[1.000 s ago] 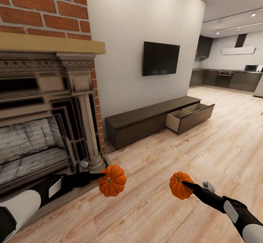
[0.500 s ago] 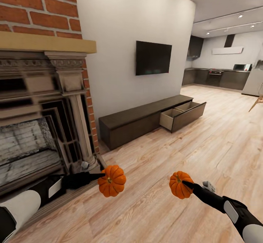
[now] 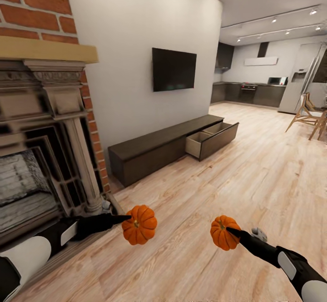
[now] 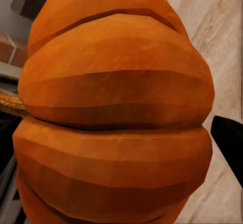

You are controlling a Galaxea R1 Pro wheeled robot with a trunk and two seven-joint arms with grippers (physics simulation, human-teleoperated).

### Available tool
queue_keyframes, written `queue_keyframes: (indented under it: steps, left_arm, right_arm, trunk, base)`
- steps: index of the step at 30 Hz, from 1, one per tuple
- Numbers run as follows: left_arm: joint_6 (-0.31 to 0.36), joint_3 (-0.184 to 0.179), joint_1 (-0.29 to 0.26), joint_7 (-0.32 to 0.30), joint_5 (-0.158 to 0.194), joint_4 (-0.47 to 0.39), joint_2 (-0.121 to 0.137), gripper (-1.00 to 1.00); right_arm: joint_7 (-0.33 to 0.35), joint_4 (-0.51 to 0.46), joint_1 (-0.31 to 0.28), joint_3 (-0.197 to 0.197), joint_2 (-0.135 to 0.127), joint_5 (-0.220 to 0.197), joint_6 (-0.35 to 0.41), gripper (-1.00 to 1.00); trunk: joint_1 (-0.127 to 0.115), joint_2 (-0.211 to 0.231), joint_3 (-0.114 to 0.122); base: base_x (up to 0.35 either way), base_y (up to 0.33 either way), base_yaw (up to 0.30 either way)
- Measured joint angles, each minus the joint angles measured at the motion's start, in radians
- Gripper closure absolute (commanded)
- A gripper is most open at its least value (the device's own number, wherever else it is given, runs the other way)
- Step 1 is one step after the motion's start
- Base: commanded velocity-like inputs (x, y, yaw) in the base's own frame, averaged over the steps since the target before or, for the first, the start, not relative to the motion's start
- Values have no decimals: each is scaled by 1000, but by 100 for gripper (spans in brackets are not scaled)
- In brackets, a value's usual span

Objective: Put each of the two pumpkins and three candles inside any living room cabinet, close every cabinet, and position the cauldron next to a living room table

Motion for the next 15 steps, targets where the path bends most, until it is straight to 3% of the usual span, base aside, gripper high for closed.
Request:
queue_keyframes:
  steps: [5, 9, 15]
  left_arm:
    - [2, 0, 0, 3, -2, 0, -6, 100]
    - [2, 0, 0, 5, -2, 1, -7, 100]
    - [1, 0, 0, 7, -2, 1, -7, 100]
  right_arm:
    - [-17, 24, 2, 2, 1, 6, 0, 100]
    - [-82, 49, 3, 0, -1, 15, -1, 100]
    - [-91, 52, 8, 2, -2, 97, -8, 100]
  trunk:
    - [0, 0, -8]
    - [0, 0, -14]
    - [0, 0, -24]
  base:
    - [0, 0, -30]
    - [0, 0, -2]
    - [0, 0, 0]
